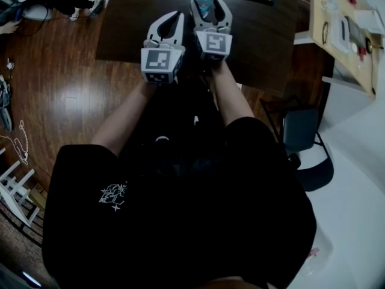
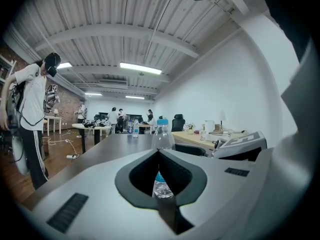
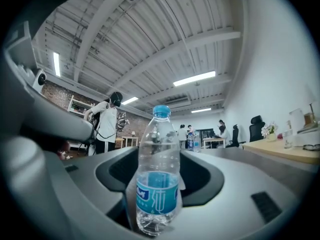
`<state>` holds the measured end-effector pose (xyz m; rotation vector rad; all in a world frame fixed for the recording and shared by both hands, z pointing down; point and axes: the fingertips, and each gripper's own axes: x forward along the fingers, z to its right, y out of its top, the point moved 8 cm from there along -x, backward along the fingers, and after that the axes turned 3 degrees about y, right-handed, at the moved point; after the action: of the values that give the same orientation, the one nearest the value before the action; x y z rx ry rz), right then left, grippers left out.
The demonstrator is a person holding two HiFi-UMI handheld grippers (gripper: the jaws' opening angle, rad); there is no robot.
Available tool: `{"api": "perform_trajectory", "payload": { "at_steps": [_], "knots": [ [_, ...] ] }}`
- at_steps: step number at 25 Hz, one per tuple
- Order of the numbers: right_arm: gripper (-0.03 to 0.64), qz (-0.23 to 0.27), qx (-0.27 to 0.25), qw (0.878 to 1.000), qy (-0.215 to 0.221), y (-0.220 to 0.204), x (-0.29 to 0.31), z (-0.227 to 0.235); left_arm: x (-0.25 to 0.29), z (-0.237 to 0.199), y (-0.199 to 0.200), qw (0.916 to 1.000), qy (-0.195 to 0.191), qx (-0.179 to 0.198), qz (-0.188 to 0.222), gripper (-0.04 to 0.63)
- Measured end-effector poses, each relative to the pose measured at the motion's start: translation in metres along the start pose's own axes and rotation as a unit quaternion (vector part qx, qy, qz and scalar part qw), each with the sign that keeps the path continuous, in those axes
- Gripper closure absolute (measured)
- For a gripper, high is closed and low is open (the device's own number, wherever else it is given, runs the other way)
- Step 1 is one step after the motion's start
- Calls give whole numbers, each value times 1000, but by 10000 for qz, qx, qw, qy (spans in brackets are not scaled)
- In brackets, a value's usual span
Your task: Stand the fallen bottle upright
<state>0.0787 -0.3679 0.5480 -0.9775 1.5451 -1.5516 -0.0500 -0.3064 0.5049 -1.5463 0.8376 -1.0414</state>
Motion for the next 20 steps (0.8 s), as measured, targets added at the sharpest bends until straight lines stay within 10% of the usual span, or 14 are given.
{"api": "perform_trajectory", "payload": {
  "at_steps": [20],
  "knots": [
    [383,53,139,9998,-92,79,-66,-5,-33,34,58,9999,-111,-81,-64,595]
  ]
}}
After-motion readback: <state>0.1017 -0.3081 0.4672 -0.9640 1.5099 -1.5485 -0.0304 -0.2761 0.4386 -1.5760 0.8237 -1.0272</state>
